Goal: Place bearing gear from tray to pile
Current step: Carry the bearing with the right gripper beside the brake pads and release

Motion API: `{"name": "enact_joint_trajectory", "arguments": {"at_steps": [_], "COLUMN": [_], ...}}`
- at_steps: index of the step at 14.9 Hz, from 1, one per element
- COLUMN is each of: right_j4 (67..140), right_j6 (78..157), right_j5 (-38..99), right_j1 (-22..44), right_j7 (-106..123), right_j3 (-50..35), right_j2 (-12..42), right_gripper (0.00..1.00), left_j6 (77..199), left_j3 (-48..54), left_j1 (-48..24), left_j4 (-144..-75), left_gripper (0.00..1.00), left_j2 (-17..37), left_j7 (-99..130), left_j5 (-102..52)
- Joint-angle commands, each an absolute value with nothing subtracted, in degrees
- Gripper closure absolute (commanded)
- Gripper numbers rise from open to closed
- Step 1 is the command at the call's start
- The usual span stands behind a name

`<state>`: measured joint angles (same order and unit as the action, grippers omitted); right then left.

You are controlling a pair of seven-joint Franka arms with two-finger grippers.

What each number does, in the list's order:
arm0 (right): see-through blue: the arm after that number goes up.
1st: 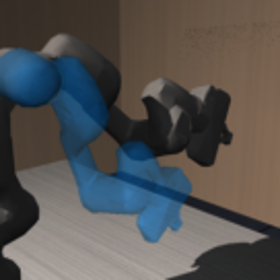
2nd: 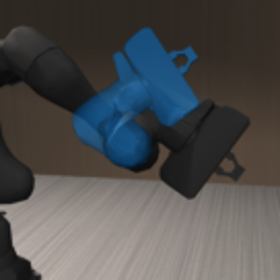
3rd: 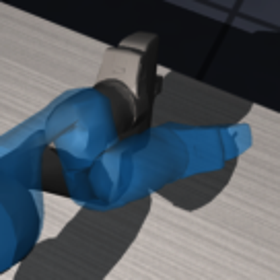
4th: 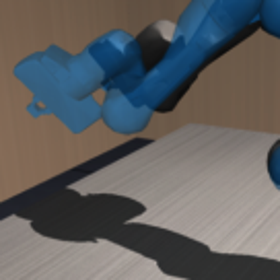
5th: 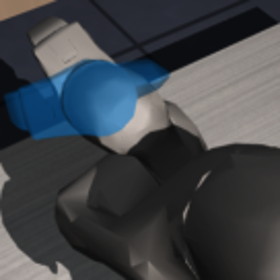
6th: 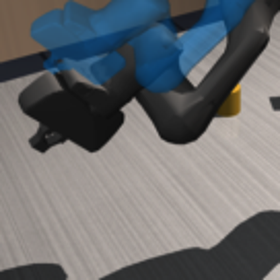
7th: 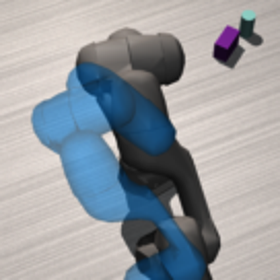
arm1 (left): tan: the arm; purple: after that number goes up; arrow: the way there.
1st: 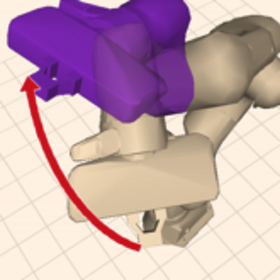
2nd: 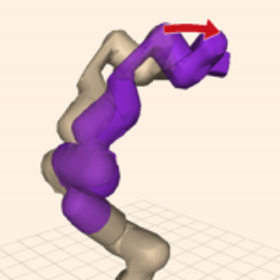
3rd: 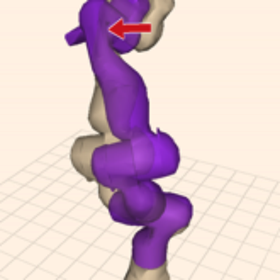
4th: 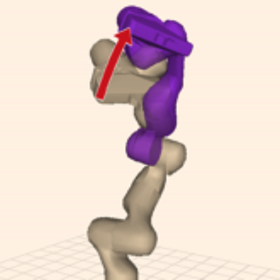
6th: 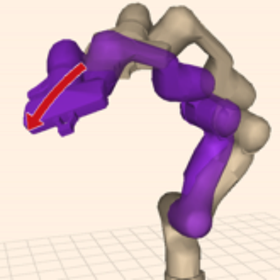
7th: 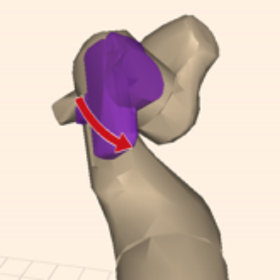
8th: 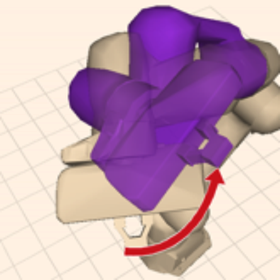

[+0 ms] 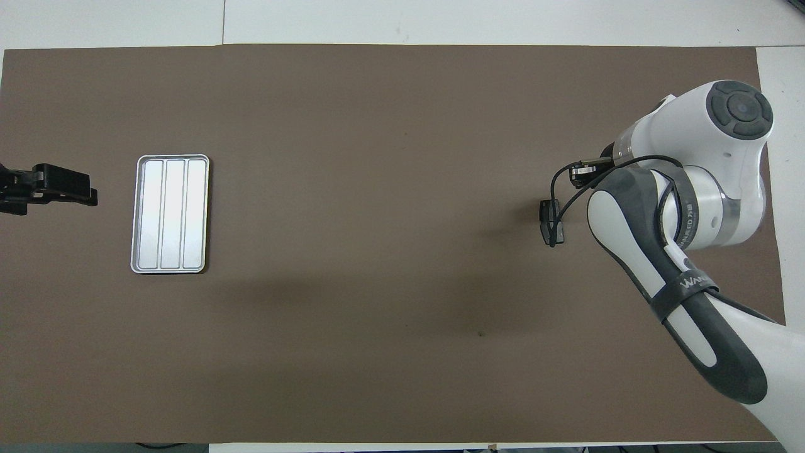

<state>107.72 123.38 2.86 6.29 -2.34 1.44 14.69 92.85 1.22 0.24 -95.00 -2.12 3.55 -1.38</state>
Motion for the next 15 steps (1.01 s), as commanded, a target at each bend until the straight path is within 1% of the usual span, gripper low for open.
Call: {"name": "enact_joint_trajectory", "arguments": {"at_steps": [1, 4, 8, 10, 15], "right_j4": [110.21, 111.71, 111.80, 111.80, 111.27], "right_j6": [126.47, 129.63, 130.78, 132.97, 135.43], "right_j5": [1.67, 1.58, 1.58, 1.58, 1.58], "right_j1": [3.69, 2.90, 2.64, 2.64, 2.72], "right_j7": [0.35, 1.31, 1.76, 1.93, 1.76], "right_j3": [0.26, 0.26, 0.26, 0.26, 0.26], "right_j2": [14.06, 14.94, 16.52, 17.48, 19.77], "right_gripper": [1.00, 1.00, 1.00, 1.00, 1.00], "left_j6": [92.37, 92.37, 92.37, 92.37, 92.37], "left_j3": [0.97, 0.97, 0.97, 0.97, 0.97], "left_j1": [-0.09, -0.09, -0.09, -0.09, -0.09], "left_j4": [-94.75, -94.75, -94.75, -94.75, -94.75], "left_gripper": [0.00, 0.00, 0.00, 0.00, 0.00], "left_j2": [-2.46, -2.46, -2.46, -2.46, -2.46], "left_j7": [3.60, 3.60, 3.60, 3.60, 3.60], "left_j5": [-2.11, -2.11, -2.11, -2.11, -2.11]}}
